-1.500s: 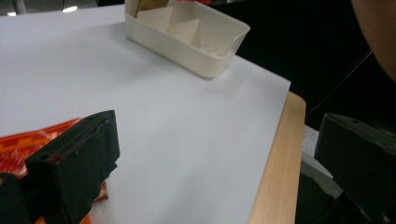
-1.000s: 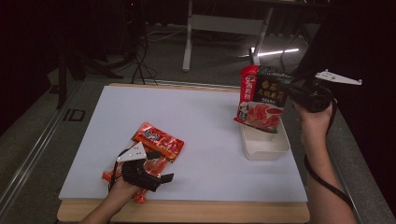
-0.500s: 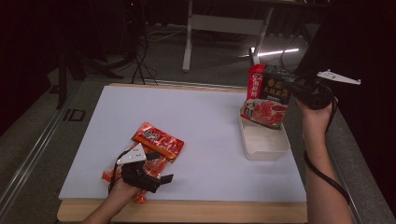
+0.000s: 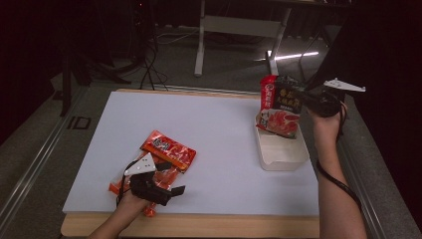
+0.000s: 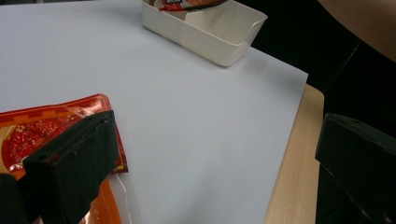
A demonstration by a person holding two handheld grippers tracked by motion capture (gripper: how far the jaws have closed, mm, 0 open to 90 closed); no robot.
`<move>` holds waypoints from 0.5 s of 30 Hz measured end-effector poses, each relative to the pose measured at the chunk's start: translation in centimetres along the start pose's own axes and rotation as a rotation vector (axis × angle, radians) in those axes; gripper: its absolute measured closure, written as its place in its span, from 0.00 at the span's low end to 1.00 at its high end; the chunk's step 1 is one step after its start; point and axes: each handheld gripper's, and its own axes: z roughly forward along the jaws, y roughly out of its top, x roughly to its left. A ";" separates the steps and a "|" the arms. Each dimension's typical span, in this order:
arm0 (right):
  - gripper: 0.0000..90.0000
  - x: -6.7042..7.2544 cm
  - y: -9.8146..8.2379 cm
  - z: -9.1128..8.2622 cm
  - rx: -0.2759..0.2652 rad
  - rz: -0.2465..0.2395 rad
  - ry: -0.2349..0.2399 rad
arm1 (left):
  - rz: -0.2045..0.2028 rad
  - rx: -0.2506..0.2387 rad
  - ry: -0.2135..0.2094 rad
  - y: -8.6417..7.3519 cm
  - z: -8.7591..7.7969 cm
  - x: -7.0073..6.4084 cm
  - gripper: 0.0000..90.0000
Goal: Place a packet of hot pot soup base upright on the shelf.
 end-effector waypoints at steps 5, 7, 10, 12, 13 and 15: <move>0.85 -0.3 -0.7 1.0 0.026 -0.015 0.018 | -0.005 0.003 -0.003 -0.1 0.1 0.0 0.00; 0.85 -0.4 -1.0 1.3 0.037 -0.023 0.030 | -0.003 0.009 -0.002 -0.2 0.1 0.1 0.00; 0.84 -0.6 -1.5 1.4 0.013 -0.001 0.077 | -0.009 0.010 -0.007 -0.2 0.2 0.1 0.00; 0.83 -0.7 -1.6 1.6 0.022 -0.002 0.104 | -0.010 0.010 -0.008 -0.2 0.2 0.1 0.00; 0.83 -0.6 -1.7 1.7 0.024 -0.009 0.112 | -0.008 0.011 -0.007 -0.2 0.2 0.1 0.00; 0.83 -0.5 -1.8 1.8 0.032 -0.016 0.116 | -0.007 0.009 -0.007 -0.3 0.2 0.1 0.00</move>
